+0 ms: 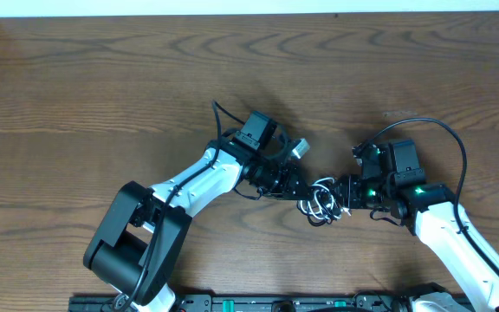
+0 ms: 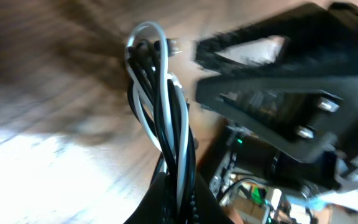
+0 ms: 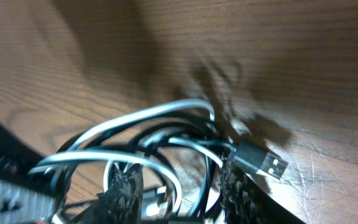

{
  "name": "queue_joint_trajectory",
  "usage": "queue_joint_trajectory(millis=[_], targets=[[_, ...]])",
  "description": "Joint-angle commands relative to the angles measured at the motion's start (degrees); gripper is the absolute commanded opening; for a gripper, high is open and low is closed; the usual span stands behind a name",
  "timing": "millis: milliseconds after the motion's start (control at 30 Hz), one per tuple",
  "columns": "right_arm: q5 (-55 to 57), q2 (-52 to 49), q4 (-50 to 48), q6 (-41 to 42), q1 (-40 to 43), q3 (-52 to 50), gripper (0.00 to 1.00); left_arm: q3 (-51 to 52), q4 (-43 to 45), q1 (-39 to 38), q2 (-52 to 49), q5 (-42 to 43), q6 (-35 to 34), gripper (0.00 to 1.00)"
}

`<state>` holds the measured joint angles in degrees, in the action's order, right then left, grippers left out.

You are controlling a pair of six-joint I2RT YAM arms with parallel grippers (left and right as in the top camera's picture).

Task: Untangle cables

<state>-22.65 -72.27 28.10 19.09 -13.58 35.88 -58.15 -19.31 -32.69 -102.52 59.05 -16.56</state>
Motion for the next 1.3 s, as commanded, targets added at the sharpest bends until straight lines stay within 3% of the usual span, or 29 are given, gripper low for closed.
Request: queue_joint_trajectory(millis=[0, 533, 800, 1000, 1100, 1267], targets=[[0.66, -0.09, 0.11, 0.61, -0.02, -0.11, 0.37, -0.52, 0.92, 0.13, 0.85, 8.09, 4.35, 0.08], [-4.96, -0.07, 2.36, -1.60, -4.11, -0.11, 0.38, -0.55, 3.17, 0.13, 1.14, 4.37, 3.80, 0.08], [12.90, -0.09, 1.40, 2.23, -6.01, -0.11, 0.30, -0.55, 2.29, 0.09, 8.07, 4.20, 3.39, 0.07], [25.92, -0.13, 2.54, 9.25, -5.97, -0.11, 0.18, -0.55, -6.03, 0.09, 18.03, -7.26, 4.11, 0.08], [31.34, -0.13, 4.42, 13.84, -5.97, -0.11, 0.21, -0.55, -9.35, 0.15, 22.45, -12.63, 4.37, 0.07], [32.20, -0.13, 5.16, 15.41, -5.97, -0.11, 0.36, -0.52, -11.02, 0.13, 26.93, -20.02, 4.33, 0.07]])
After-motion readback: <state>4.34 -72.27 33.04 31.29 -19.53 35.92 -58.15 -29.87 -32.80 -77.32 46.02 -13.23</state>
